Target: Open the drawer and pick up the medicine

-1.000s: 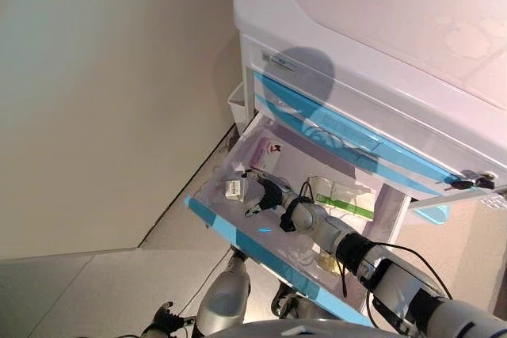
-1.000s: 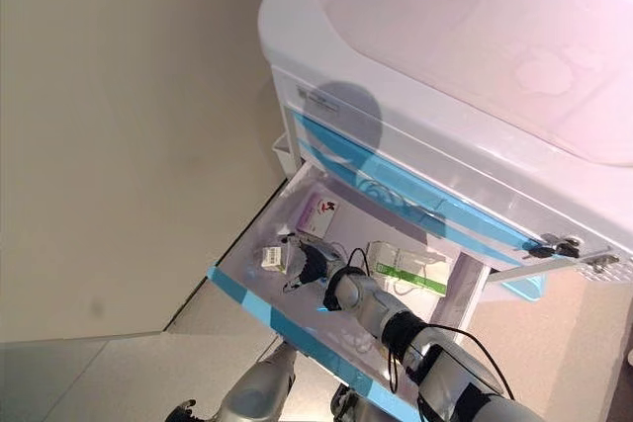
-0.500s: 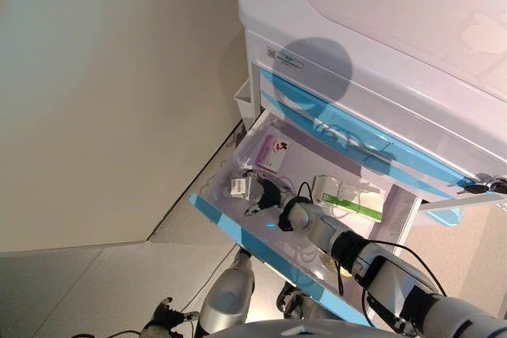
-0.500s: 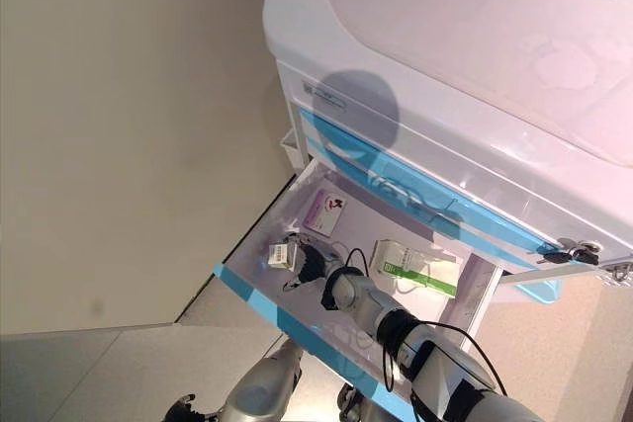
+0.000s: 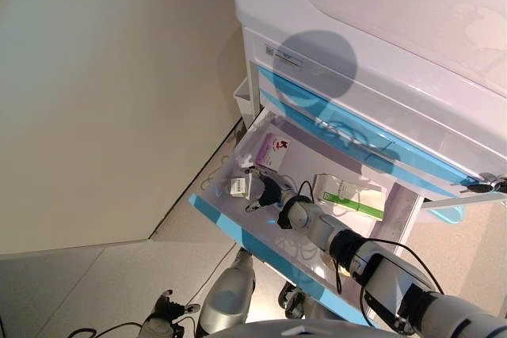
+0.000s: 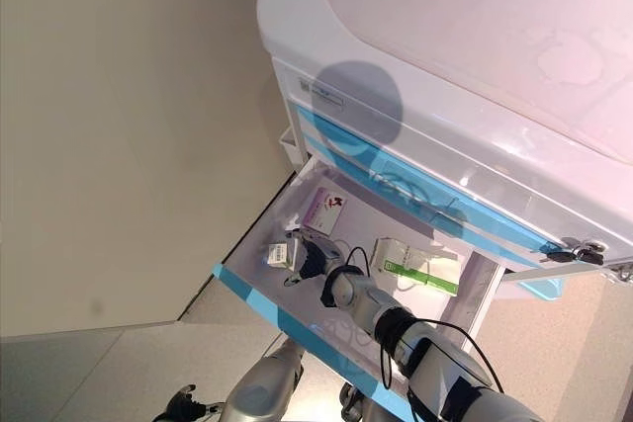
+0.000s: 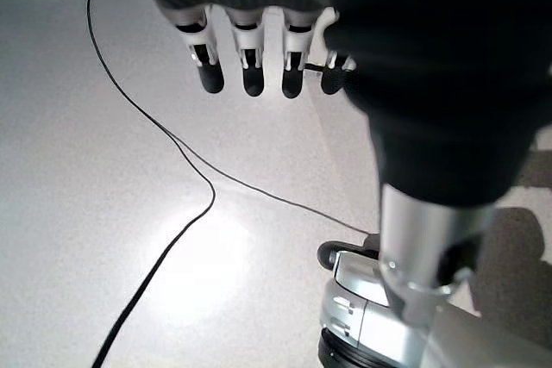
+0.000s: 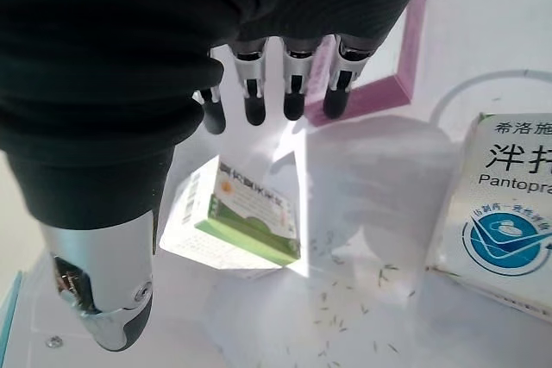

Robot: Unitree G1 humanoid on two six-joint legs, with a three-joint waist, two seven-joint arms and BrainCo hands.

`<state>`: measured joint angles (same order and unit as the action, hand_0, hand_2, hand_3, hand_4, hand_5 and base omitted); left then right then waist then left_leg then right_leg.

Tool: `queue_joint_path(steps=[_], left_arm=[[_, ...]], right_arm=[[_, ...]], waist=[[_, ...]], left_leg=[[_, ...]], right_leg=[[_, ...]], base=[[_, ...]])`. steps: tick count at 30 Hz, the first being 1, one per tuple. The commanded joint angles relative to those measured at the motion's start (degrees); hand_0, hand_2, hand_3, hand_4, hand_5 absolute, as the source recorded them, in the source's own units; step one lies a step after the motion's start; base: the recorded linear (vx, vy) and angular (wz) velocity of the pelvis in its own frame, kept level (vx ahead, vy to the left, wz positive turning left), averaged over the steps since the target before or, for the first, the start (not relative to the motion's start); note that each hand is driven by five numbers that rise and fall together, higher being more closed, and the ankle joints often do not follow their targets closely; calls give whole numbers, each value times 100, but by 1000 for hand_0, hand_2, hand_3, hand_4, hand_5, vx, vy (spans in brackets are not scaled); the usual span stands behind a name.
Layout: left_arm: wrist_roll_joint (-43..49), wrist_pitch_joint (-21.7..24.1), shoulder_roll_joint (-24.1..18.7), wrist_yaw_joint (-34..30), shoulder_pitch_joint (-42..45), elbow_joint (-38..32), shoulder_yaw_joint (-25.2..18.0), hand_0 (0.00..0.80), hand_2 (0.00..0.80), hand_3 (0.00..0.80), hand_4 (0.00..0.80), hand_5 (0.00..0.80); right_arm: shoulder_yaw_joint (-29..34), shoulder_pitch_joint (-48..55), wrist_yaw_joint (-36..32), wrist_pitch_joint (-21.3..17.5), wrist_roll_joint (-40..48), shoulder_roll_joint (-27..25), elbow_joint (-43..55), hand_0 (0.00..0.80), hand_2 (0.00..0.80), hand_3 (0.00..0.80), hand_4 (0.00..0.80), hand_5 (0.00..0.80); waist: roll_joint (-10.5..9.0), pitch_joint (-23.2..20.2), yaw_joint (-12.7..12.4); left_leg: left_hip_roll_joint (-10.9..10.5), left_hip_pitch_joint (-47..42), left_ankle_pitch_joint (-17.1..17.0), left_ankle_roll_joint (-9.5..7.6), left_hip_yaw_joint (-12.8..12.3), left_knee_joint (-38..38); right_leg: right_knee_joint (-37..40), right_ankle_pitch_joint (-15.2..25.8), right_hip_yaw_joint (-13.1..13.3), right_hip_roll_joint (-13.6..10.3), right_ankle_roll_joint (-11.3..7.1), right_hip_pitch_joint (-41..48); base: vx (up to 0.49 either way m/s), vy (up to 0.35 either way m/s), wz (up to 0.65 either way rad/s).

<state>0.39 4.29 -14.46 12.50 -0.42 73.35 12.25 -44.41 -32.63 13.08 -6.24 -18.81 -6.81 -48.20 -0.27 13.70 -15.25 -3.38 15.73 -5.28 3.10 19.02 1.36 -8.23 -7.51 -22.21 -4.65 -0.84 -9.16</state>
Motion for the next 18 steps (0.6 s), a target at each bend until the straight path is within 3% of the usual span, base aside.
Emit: queue_joint_path(steps=[1, 18], left_arm=[[-152, -52, 47, 148, -152, 427, -11, 0, 0, 0, 0, 0], [-436, 83, 119, 172, -95, 66, 310, 0, 0, 0, 0, 0]], right_arm=[[3, -307, 174, -114, 60, 410, 110, 0, 0, 0, 0, 0], [-210, -622, 232, 25, -311, 603, -248, 0, 0, 0, 0, 0]], waist=[[-116, 106, -37], [-27, 233, -210]], left_leg=[[-468, -3, 69, -394, -285, -17], [-574, 133, 80, -434, -216, 92]], right_leg=[[306, 912, 259, -462, -539, -182], [278, 965, 215, -539, -586, -226]], base=[[0, 0, 0], [-1, 2, 0]])
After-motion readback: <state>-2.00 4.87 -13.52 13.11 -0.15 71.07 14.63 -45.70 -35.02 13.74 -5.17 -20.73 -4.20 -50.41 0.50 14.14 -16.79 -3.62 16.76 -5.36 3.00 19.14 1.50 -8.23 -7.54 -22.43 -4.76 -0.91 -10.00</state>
